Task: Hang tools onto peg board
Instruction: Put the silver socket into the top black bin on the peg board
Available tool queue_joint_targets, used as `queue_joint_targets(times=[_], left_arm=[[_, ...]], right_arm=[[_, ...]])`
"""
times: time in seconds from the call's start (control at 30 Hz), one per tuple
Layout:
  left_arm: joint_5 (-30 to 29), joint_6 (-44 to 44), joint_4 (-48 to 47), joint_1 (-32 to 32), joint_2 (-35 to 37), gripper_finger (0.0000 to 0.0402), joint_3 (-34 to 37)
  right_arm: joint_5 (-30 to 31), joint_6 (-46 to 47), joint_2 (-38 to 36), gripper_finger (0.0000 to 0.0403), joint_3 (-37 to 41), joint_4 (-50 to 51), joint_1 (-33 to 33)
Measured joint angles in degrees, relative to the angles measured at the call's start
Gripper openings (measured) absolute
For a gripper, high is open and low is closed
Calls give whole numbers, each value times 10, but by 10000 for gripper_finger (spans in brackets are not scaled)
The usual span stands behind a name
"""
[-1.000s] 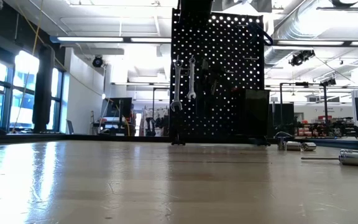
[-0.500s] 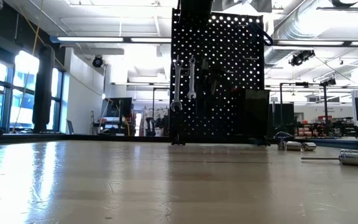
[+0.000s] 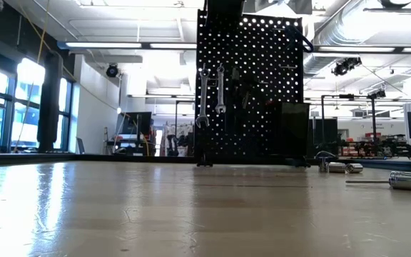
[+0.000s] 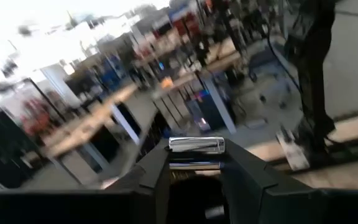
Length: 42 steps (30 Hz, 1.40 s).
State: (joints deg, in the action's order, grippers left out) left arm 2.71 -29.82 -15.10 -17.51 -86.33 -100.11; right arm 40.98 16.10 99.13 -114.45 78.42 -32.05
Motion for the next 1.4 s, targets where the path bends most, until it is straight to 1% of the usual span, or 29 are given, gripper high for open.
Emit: queue_joint_targets(times=[0.13, 0.37, 0.43, 0.6, 0.77, 1.03, 1.2, 1.4], left_arm=[[27, 27, -37, -29, -40, 103, -37], [32, 94, -78, -63, -85, 103, -83], [31, 105, -94, -67, -91, 103, -88], [33, 125, -137, -82, -105, 103, -107], [61, 130, -152, -92, -106, 103, -108], [61, 117, -153, -86, -104, 141, -108], [99, 112, -157, -84, -104, 146, -107], [99, 97, -154, -83, -101, 148, -106]], right_arm=[[-58, -53, 0, 188, 0, -43, 0], [-183, -148, 0, 188, 0, -117, 0], [-220, -170, 0, 188, 0, -137, 0], [-291, -225, 0, 188, 0, -178, 2], [-376, -272, 0, 188, 0, -215, 10], [-384, -277, 0, 188, 0, -206, 29], [-384, -285, 0, 188, 0, -206, 29], [-384, -293, -4, 188, 0, -207, 31]])
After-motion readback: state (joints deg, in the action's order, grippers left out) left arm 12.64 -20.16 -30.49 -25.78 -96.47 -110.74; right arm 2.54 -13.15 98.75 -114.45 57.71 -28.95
